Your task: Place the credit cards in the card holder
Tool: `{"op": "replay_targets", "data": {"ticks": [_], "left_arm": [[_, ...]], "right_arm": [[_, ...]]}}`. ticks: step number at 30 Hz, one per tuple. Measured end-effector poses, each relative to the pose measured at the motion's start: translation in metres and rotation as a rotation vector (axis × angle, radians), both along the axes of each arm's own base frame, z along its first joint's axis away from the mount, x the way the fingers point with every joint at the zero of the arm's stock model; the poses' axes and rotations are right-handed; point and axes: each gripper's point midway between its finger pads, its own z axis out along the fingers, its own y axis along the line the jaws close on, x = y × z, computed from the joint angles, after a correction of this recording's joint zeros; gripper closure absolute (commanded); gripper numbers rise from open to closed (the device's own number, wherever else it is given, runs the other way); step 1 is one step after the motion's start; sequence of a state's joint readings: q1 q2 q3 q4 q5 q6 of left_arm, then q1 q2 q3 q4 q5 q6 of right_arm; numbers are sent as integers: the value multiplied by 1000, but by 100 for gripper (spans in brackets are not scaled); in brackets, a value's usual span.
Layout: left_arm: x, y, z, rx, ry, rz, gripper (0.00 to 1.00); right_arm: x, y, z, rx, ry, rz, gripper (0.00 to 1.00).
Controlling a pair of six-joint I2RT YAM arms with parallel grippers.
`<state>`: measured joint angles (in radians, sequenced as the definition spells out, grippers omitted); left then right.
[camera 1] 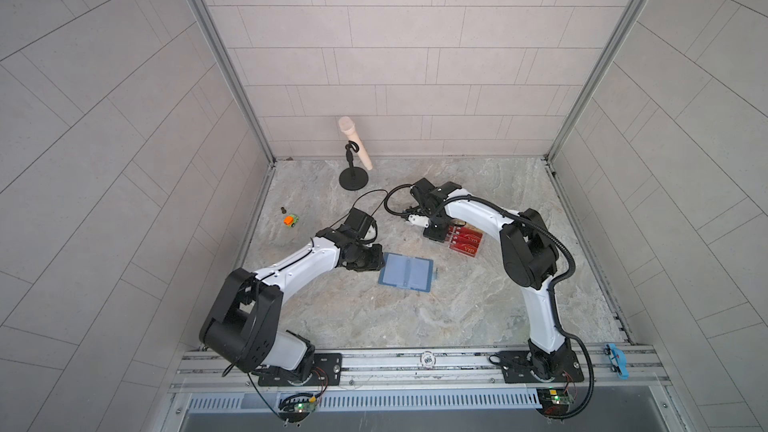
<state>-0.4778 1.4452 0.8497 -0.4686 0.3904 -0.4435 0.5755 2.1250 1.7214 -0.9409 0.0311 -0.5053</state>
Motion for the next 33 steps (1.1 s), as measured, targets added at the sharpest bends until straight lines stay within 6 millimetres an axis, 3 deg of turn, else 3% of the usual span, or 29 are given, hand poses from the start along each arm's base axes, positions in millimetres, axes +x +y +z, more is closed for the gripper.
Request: {"op": "replay_targets", "data": {"ticks": [10, 20, 27, 33], "left_arm": [[3, 0, 2, 0, -13, 11, 67], [15, 2, 41, -73, -185, 80, 67], [17, 1, 60, -172, -309, 127, 62], [15, -3, 79, -282, -414, 138, 59]], "right_arm": [[2, 1, 19, 20, -36, -1, 95], [3, 11, 62, 126, -91, -40, 99], [-10, 37, 91, 363, -33, -134, 99], [-40, 61, 123, 652, 73, -232, 100]]}}
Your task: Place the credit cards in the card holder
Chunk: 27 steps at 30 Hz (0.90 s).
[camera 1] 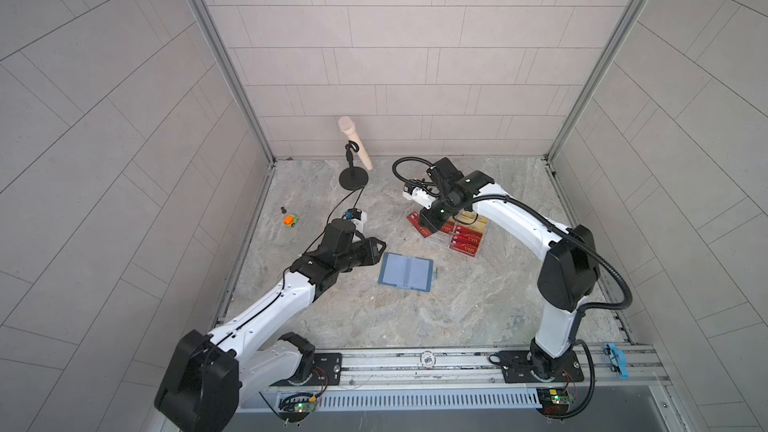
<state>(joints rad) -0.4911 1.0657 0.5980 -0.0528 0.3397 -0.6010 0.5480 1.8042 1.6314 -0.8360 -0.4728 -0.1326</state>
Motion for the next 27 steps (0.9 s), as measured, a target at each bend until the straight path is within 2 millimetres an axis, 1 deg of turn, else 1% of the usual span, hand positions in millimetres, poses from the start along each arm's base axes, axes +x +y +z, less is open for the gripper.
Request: {"op": "replay_targets", "data": {"ticks": [4, 6, 8, 10, 13, 19, 23, 25, 27], "left_arm": [[-2, 2, 7, -36, -43, 13, 58], [-1, 4, 6, -27, -46, 26, 58], [0, 8, -1, -2, -30, 46, 58], [-1, 11, -13, 39, 5, 62, 59], [-5, 11, -35, 120, 88, 58, 61], [-14, -1, -68, 253, 205, 5, 59], [-19, -4, -89, 307, 264, -22, 59], [-20, -3, -98, 324, 288, -25, 59], [-22, -3, -106, 336, 311, -34, 59]], "right_arm": [[-20, 2, 29, 185, 50, -86, 100], [-26, -1, 37, 247, 71, -139, 100], [-33, -4, 37, 295, 96, -189, 100], [-39, -8, 31, 329, 127, -241, 100], [-50, -13, 16, 355, 182, -302, 100], [-66, -14, -18, 384, 270, -385, 100], [-76, -12, -40, 386, 316, -413, 100], [-79, -14, -47, 381, 329, -422, 100], [-79, -14, -48, 384, 332, -428, 100]]}}
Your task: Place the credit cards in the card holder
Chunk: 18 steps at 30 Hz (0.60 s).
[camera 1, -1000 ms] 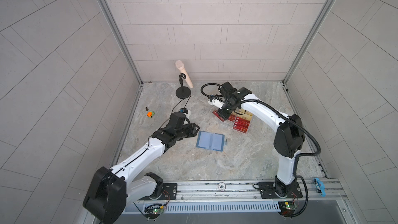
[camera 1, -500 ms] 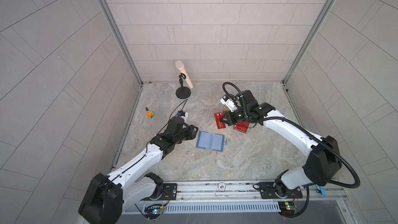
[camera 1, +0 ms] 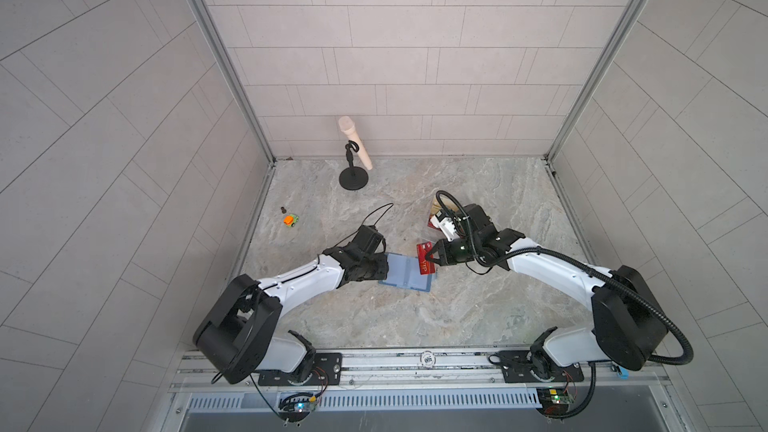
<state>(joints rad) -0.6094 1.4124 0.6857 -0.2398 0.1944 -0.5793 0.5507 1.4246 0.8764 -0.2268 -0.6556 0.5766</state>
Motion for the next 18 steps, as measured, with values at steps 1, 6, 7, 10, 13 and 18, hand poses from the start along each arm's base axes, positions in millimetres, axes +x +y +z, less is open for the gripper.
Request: {"op": "replay_targets", "data": {"ticks": [1, 6, 7, 10, 13, 18], "left_arm": [[-1, -1, -3, 1, 10, -2, 60], [-6, -4, -20, 15, 58, -15, 61], [-6, -5, -20, 13, 60, -16, 63], [-8, -8, -21, 5, 61, -12, 65], [-14, -11, -23, -6, 65, -4, 68], [-24, -18, -23, -10, 72, -7, 70]], "right_arm": [[1, 0, 1, 5, -4, -2, 100], [8, 3, 10, 43, -27, -4, 100], [9, 3, 11, 47, -28, -3, 100], [12, 1, 12, 57, -26, -7, 100], [16, -2, 14, 59, -27, -17, 100], [23, -4, 21, 66, -43, -19, 100]]}}
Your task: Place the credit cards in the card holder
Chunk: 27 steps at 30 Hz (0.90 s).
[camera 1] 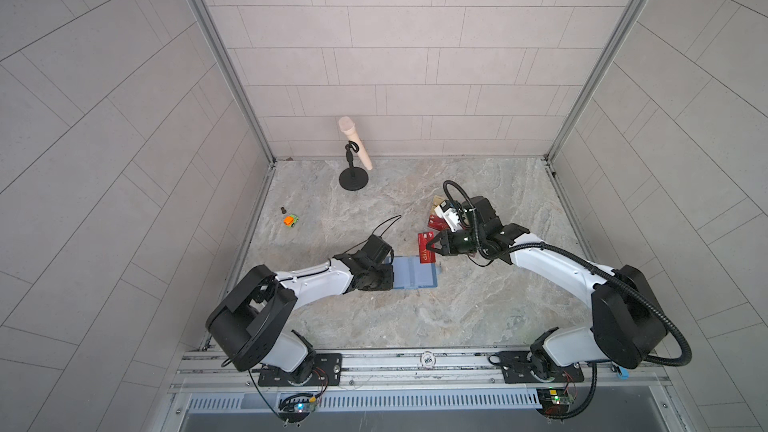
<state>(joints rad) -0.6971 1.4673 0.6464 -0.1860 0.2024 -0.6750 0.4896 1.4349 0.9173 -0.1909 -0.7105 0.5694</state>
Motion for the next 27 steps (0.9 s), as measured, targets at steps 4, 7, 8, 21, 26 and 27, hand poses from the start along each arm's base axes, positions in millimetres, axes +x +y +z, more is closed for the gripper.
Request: {"op": "replay_targets", "data": {"ticks": [4, 7, 8, 21, 26, 27], "left_arm": [[-1, 1, 6, 0, -10, 13, 65], [-1, 5, 11, 16, -14, 25, 61], [0, 6, 13, 23, -18, 25, 61], [9, -7, 33, -6, -47, -17, 63], [8, -5, 37, 2, -58, -29, 67], [9, -5, 39, -1, -65, -28, 67]], "right_arm": [[0, 1, -1, 1, 2, 10, 100], [0, 2, -3, 3, 11, 15, 100], [0, 2, -3, 4, 12, 16, 100], [1, 6, -12, 29, 42, 24, 100], [2, 8, -35, 25, 98, 21, 100], [2, 9, -40, 22, 111, 23, 100]]}}
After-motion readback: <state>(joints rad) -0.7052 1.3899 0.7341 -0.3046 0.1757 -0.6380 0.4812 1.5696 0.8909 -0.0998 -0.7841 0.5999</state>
